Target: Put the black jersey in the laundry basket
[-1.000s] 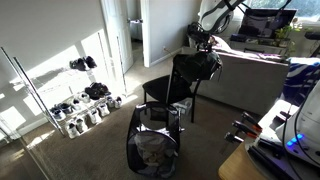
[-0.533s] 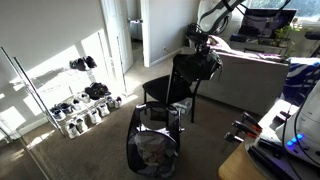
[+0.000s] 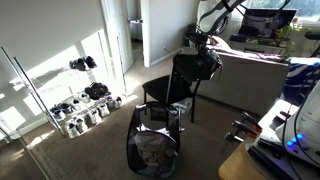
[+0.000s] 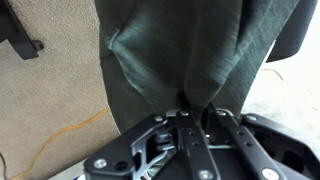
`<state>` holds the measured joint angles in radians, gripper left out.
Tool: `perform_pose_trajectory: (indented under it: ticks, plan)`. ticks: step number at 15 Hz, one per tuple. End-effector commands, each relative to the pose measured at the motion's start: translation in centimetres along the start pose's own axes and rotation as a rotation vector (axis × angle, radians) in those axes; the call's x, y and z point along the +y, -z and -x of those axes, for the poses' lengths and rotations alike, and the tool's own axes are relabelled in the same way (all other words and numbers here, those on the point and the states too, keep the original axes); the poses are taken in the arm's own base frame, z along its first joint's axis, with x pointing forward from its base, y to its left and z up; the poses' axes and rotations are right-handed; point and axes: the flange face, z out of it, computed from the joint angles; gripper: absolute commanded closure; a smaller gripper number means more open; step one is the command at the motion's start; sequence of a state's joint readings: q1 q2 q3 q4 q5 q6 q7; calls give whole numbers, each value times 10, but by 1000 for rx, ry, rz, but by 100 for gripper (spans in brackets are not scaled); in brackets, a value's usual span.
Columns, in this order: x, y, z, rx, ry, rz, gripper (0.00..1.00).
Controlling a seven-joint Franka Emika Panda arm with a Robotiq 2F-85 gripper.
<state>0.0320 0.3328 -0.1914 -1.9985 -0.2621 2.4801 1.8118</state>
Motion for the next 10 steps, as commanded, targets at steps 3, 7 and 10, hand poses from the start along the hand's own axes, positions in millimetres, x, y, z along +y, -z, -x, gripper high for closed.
perform_pose_trajectory:
  ticks: [3, 7, 10]
  plan:
    - [0, 1, 1, -7, 34, -8, 96]
    - [0, 2, 3, -12, 60, -10, 96]
    - [-1, 8, 6, -20, 112, -54, 96]
